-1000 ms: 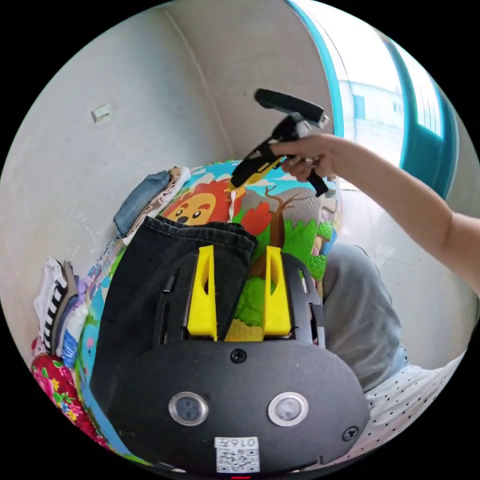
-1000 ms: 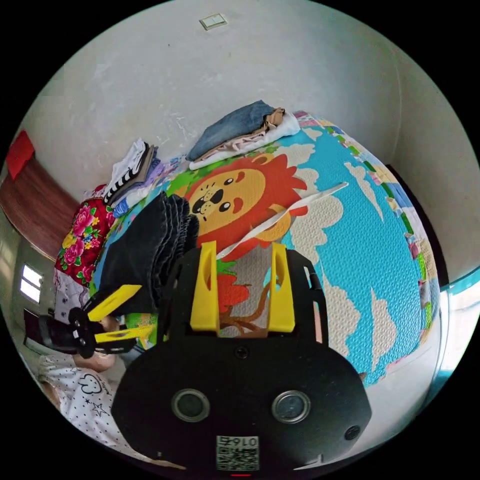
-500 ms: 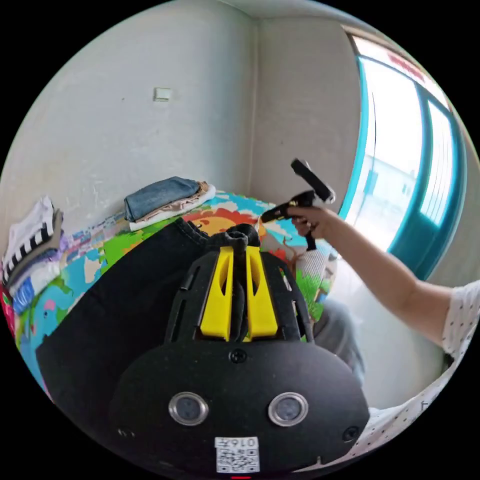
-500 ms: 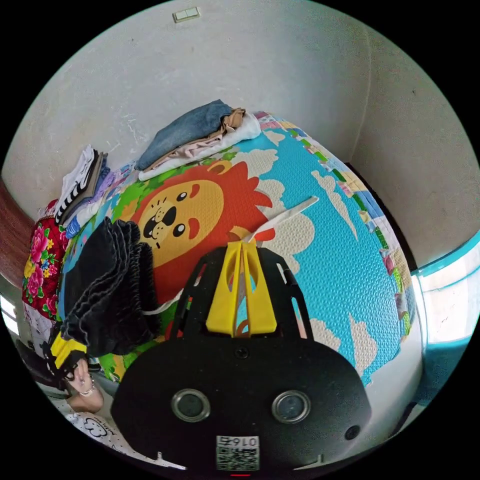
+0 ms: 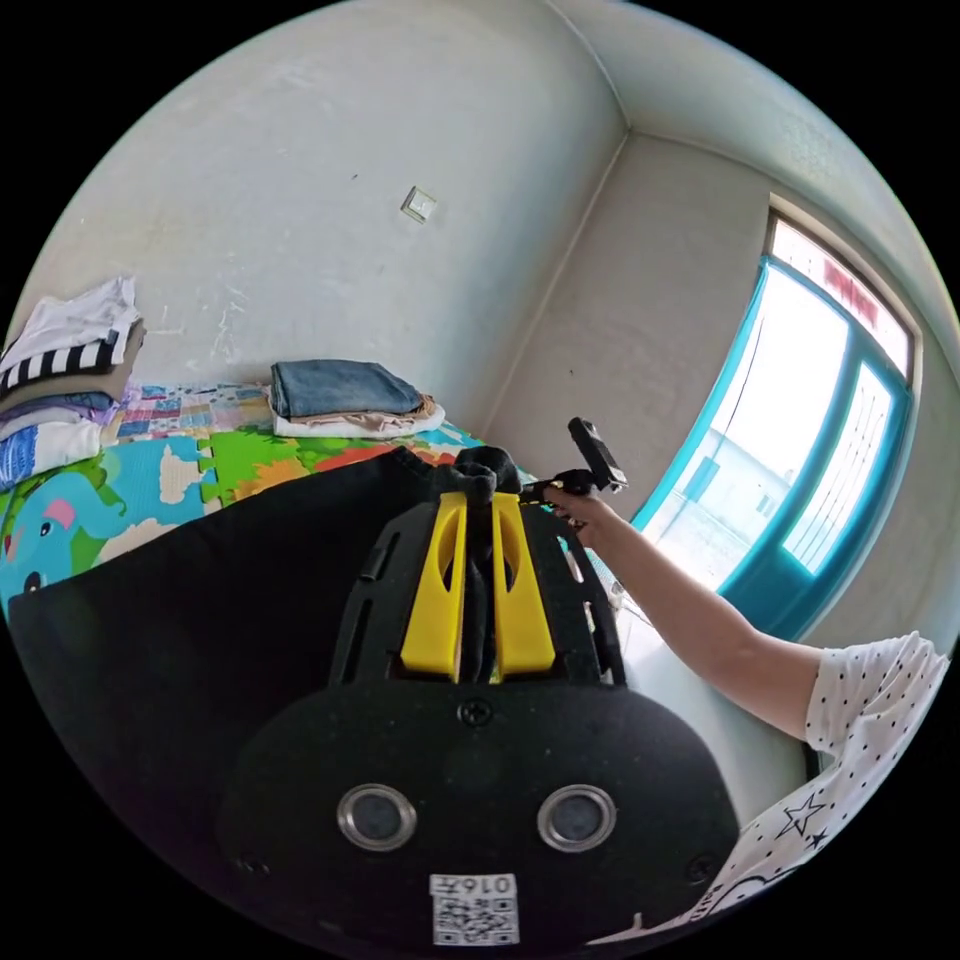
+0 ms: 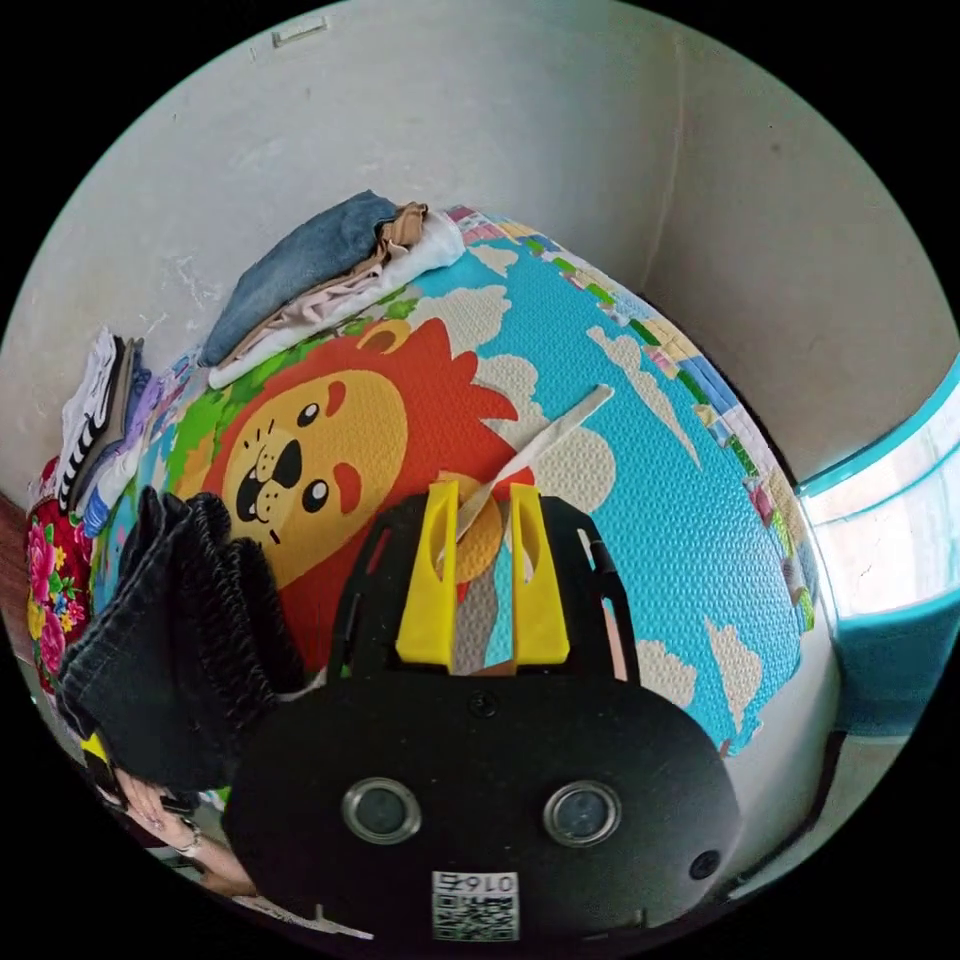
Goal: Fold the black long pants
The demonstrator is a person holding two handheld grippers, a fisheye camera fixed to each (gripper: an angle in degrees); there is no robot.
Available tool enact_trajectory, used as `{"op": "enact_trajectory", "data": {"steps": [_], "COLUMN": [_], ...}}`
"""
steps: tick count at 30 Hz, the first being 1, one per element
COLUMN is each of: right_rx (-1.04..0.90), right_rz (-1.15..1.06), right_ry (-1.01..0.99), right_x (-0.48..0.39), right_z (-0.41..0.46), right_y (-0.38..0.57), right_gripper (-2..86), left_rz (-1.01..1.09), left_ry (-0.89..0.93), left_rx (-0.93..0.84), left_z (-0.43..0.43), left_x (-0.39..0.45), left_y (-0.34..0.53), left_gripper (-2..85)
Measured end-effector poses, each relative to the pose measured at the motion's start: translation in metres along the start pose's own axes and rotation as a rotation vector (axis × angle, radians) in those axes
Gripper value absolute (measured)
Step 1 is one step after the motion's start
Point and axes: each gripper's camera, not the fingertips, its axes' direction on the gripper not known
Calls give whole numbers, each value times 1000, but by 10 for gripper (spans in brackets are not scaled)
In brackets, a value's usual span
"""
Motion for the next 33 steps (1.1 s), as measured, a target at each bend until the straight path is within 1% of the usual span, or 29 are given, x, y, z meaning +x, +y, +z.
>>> {"op": "enact_trajectory", "data": {"steps": [1,2,3,4,5,8,11,13,14,15,16,17,18,19,20,21,22,23,24,25,27,29,30,31,32,33], "right_rx": [8,14,29,44,50,112,274,408,436,488,511,509,492,466,447,405,341,312,262,238,266,253,238,235,243,269], "right_rz": [-34,-58,-123,-124,-120,-100,-178,-382,-449,-602,-764,-837,-961,-1086,-1151,-1268,-1386,-1440,-1526,-1563,-1544,-1507,-1467,-1413,-1376,-1272], "right_ry": [95,142,179,196,198,110,-49,-181,-211,-262,-295,-304,-308,-300,-288,-244,-177,-135,-41,36,38,-63,-160,-258,-300,-371], "right_x": [-15,-23,-38,-46,-48,-52,-69,-102,-112,-133,-154,-164,-184,-203,-213,-230,-245,-251,-260,-265,-264,-256,-247,-235,-227,-209], "right_z": [-1,-2,-3,-7,-9,-32,-82,-126,-135,-151,-161,-164,-165,-163,-161,-154,-144,-139,-130,-126,-133,-149,-161,-174,-180,-192], "right_y": [3,4,9,12,13,19,33,55,62,80,99,108,125,142,151,168,185,193,207,217,221,217,211,204,200,191], "right_gripper": [64,56,37,16,13,2,0,-1,-1,-2,-2,-2,-2,-1,-1,-1,0,1,3,7,17,44,66,86,89,94], "left_rz": [-14,-32,-39,-52,-64,-130,-221,-256,-271,-277,-285,-283,-280,-270,-258,-251,-238,-230,-227,-220,-208,-175,-163,-131,-96,-79], "left_ry": [3,3,2,-3,-12,-15,11,13,12,16,31,50,54,53,48,47,48,53,56,61,66,89,94,100,111,120], "left_rx": [7,20,28,46,68,149,253,308,337,349,367,377,378,375,368,363,355,348,346,344,337,314,309,296,280,267], "left_z": [-6,-13,-18,-28,-40,-74,-113,-136,-148,-154,-162,-168,-170,-173,-174,-174,-174,-173,-173,-171,-168,-157,-153,-144,-133,-126], "left_x": [-6,-12,-15,-21,-29,-54,-83,-96,-102,-105,-108,-109,-108,-106,-103,-101,-98,-95,-94,-91,-86,-73,-68,-57,-44,-38], "left_y": [-4,-7,-9,-12,-14,-18,-20,-20,-19,-19,-19,-20,-21,-24,-27,-29,-32,-35,-36,-38,-43,-55,-58,-64,-70,-73], "left_gripper": [37,37,38,38,38,37,35,34,33,33,33,33,33,32,32,31,31,31,32,32,32,33,34,35,36,37]}}
